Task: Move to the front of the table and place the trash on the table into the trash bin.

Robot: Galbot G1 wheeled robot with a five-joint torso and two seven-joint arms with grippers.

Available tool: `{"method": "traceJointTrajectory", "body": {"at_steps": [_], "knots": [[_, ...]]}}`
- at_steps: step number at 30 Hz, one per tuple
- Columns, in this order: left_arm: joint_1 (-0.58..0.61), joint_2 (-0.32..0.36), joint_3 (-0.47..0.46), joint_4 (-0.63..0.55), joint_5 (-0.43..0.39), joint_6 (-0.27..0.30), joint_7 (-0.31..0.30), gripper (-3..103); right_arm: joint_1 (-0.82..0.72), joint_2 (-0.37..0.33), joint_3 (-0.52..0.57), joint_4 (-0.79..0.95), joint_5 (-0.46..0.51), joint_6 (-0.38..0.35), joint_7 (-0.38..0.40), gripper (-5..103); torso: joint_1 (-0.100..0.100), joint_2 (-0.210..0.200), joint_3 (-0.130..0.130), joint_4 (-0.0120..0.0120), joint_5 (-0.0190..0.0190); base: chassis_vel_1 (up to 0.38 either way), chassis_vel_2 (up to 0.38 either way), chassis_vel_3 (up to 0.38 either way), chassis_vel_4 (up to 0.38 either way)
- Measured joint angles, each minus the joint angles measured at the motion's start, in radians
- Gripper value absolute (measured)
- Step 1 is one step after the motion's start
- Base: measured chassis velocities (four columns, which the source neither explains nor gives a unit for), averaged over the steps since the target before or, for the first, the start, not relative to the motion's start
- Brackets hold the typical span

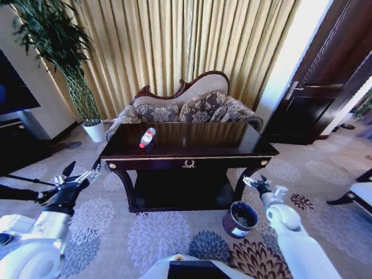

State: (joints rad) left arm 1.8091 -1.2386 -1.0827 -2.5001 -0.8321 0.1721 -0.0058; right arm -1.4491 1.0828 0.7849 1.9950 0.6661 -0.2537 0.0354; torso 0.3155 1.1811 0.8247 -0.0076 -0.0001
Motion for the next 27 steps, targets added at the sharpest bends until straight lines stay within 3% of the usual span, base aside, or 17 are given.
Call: {"method": "traceJointTrajectory", "body": {"at_steps": [8,14,18,27], "knots": [[0.003,0.003,-0.015,0.000,0.001,0.000,0.002,100,-0.067,0.017,-0.007,0.346,0.045,-0.059,0.015,100,0.000,0.000,0.000,0.0003,-0.0003,0.000,0.000,0.000,0.000],[0.007,0.004,-0.022,0.000,0.000,-0.002,0.006,100,-0.063,0.018,-0.024,0.402,0.025,-0.067,0.022,100,0.000,0.000,0.000,0.0002,-0.0001,0.000,0.000,0.000,0.000],[0.015,0.007,-0.050,0.000,-0.006,0.016,0.006,100,-0.082,0.023,-0.024,0.405,-0.104,-0.067,0.014,100,0.000,0.000,0.000,0.0000,0.0001,0.000,0.000,0.000,0.000],[0.014,0.021,-0.108,0.000,-0.002,0.084,-0.026,100,-0.069,0.026,-0.031,0.394,-0.117,-0.093,0.023,100,0.000,0.000,0.000,0.0002,0.0001,0.000,0.000,0.000,0.000]]}}
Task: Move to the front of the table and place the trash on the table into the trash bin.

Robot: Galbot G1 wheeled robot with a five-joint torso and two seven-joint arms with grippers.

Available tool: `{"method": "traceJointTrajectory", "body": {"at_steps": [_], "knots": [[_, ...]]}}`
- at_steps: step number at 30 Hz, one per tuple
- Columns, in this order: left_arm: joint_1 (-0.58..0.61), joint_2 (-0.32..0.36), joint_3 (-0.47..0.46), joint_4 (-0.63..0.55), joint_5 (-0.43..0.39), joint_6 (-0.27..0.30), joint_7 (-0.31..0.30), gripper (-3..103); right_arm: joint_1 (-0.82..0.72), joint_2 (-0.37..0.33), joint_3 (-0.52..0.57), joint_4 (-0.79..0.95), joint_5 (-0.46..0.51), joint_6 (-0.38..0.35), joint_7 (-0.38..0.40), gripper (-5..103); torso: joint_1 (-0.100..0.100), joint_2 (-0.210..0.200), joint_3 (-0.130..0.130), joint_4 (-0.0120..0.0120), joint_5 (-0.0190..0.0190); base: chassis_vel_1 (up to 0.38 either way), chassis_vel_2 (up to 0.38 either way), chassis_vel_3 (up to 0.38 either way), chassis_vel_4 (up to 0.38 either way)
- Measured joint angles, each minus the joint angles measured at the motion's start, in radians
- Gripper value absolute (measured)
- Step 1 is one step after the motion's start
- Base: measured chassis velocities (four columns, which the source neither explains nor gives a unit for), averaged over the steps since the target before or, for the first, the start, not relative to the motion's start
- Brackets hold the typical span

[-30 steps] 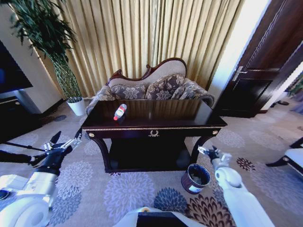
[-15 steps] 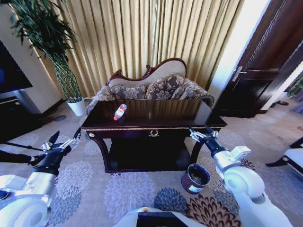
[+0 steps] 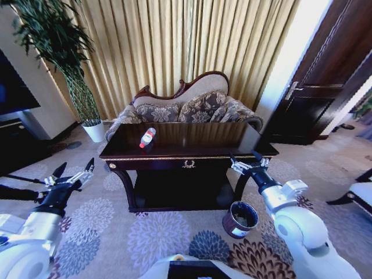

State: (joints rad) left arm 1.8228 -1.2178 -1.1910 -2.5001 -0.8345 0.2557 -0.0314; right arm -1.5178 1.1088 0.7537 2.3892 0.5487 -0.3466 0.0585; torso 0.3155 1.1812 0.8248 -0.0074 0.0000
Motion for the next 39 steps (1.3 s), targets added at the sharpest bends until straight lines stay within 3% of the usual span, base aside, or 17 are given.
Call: {"method": "traceJointTrajectory", "body": {"at_steps": [39], "knots": [[0.004,-0.013,0.016,0.000,0.019,-0.013,0.007,100,0.001,-0.001,-0.024,-0.008,0.022,-0.011,-0.009,100,0.000,0.000,0.000,-0.0001,-0.0001,-0.042,0.039,0.042,-0.045]]}}
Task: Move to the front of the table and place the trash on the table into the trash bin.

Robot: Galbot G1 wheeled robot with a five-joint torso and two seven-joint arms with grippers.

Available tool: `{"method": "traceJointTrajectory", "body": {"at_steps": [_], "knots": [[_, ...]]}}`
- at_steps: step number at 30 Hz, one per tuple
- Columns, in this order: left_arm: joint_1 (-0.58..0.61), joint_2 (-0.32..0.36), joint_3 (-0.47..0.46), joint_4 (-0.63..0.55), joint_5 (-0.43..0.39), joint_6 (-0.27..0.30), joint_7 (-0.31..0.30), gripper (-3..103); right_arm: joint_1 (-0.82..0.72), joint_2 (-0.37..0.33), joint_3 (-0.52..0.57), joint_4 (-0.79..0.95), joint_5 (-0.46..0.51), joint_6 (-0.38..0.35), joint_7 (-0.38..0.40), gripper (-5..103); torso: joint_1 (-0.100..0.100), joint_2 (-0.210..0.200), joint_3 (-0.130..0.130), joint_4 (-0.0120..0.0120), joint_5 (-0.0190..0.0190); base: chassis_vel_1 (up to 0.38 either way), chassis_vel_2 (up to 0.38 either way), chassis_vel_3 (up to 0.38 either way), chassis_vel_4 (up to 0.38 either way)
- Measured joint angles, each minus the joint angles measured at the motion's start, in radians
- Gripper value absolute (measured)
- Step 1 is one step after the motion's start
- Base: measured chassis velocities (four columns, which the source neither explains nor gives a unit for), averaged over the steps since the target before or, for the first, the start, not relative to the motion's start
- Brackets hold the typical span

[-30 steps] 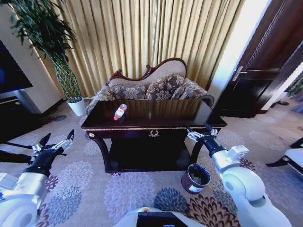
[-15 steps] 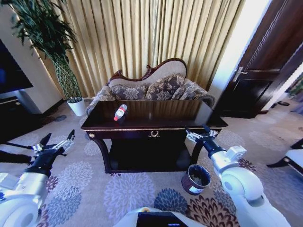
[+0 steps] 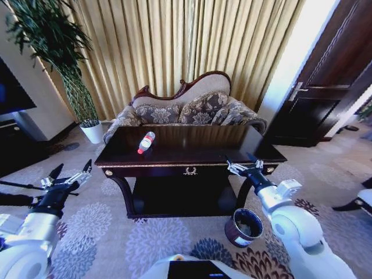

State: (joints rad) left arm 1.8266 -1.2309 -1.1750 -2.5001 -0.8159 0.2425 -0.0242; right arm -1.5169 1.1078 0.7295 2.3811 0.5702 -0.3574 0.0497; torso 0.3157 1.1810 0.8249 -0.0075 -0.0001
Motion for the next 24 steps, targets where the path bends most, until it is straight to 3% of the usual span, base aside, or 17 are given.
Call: {"method": "traceJointTrajectory", "body": {"at_steps": [24], "knots": [[0.000,-0.007,0.002,0.000,0.000,-0.006,0.001,100,-0.005,0.001,-0.011,0.021,-0.009,-0.001,-0.002,100,0.000,0.000,0.000,0.0000,0.0001,-0.089,0.078,0.086,-0.086]]}}
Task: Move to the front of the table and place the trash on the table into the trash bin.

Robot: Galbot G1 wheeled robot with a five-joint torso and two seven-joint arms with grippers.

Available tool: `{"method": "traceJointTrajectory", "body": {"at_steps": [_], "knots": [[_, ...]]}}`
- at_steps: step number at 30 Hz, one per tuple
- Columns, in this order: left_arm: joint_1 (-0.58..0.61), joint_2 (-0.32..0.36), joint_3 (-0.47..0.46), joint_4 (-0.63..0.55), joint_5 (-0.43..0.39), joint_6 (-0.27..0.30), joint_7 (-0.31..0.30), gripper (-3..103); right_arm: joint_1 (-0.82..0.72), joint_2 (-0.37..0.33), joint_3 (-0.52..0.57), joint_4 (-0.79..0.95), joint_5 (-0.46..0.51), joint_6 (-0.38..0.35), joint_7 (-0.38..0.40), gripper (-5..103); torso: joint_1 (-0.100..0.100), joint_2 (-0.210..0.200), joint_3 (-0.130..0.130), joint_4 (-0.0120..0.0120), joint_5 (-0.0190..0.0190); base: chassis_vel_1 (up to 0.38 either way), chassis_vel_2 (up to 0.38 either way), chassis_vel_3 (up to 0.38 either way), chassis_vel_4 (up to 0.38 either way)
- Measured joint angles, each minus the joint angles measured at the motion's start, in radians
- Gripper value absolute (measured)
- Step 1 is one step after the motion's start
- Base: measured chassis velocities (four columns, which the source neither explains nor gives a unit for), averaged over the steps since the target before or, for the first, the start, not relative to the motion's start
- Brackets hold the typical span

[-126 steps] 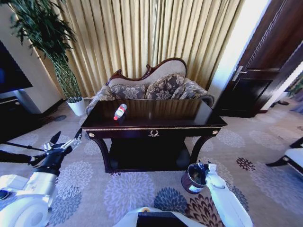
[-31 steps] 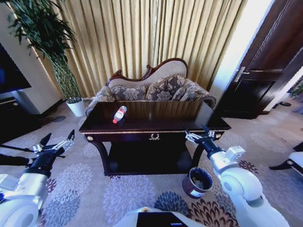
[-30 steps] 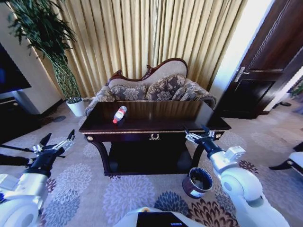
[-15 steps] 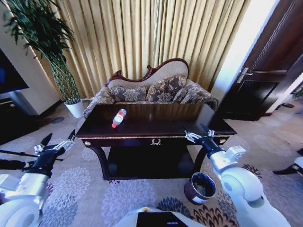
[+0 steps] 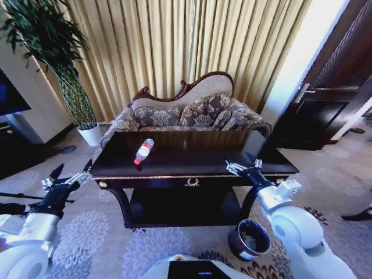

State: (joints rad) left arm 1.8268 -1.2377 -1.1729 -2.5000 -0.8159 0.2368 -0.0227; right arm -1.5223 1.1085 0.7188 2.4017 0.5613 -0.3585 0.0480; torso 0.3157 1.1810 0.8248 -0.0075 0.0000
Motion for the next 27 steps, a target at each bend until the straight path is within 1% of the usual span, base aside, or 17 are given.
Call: {"method": "traceJointTrajectory", "body": {"at_steps": [8,10,11,12,13,15,16,17,19,20,22,24,27], "knots": [[-0.003,0.010,0.024,0.000,0.015,-0.010,-0.024,100,0.003,0.004,-0.007,-0.003,-0.001,0.004,-0.002,100,0.000,0.000,0.000,0.0002,-0.0001,-0.062,0.058,0.063,-0.060],[-0.019,0.064,0.028,0.000,-0.009,-0.009,-0.049,100,-0.001,0.005,-0.005,-0.010,0.001,0.009,-0.002,100,0.000,0.000,0.000,0.0003,0.0000,0.000,0.000,0.000,0.000],[-0.019,0.064,0.028,0.000,-0.009,-0.009,-0.049,100,-0.001,0.005,-0.005,-0.010,0.001,0.009,-0.002,100,0.000,0.000,0.000,0.0003,0.0000,0.000,0.000,0.000,0.000],[-0.030,0.092,0.024,0.000,-0.036,-0.001,-0.066,100,-0.003,0.005,-0.003,-0.012,0.001,0.011,-0.002,100,0.000,0.000,0.000,0.0000,-0.0001,0.000,0.000,0.000,0.000],[-0.051,0.138,0.019,0.000,-0.077,0.015,-0.088,100,-0.005,0.006,-0.001,-0.015,0.002,0.015,-0.002,100,0.000,0.000,0.000,0.0001,-0.0001,0.000,0.000,0.000,0.000],[-0.091,0.208,0.018,0.006,-0.121,0.034,-0.112,100,-0.008,0.008,0.002,-0.019,0.002,0.020,-0.002,100,0.000,0.000,0.000,-0.0001,0.0000,0.000,0.000,0.000,0.000],[-0.091,0.208,0.018,0.006,-0.121,0.034,-0.112,100,-0.008,0.008,0.002,-0.019,0.002,0.020,-0.002,100,0.000,0.000,0.000,-0.0001,0.0000,0.000,0.000,0.000,0.000],[-0.126,0.257,0.033,0.026,-0.136,0.044,-0.127,100,-0.009,0.010,0.002,-0.021,0.004,0.022,-0.002,100,0.000,0.000,0.000,-0.0001,0.0000,0.000,0.000,0.000,0.000],[-0.170,0.312,0.068,0.058,-0.143,0.051,-0.155,100,-0.008,0.010,0.002,-0.022,0.009,0.023,-0.001,100,0.000,0.000,0.000,-0.0002,-0.0002,0.000,0.000,0.000,0.000],[-0.170,0.312,0.068,0.058,-0.143,0.051,-0.155,100,-0.008,0.010,0.002,-0.022,0.009,0.023,-0.001,100,0.000,0.000,0.000,-0.0002,-0.0002,0.000,0.000,0.000,0.000],[-0.228,0.363,0.122,0.100,-0.147,0.065,-0.179,100,-0.007,0.005,0.002,-0.022,0.014,0.023,0.002,100,0.000,0.000,0.000,0.0001,-0.0003,0.000,0.000,0.000,0.000],[-0.248,0.376,0.139,0.112,-0.148,0.067,-0.187,100,-0.006,0.003,0.002,-0.021,0.015,0.023,0.003,100,0.000,0.000,0.000,0.0001,-0.0003,0.000,0.000,0.000,0.000],[-0.338,0.419,0.220,0.165,-0.172,0.088,-0.216,100,-0.006,0.000,0.006,-0.025,0.017,0.025,0.004,100,0.000,0.000,0.000,0.0000,-0.0001,0.000,0.000,0.000,0.000]]}}
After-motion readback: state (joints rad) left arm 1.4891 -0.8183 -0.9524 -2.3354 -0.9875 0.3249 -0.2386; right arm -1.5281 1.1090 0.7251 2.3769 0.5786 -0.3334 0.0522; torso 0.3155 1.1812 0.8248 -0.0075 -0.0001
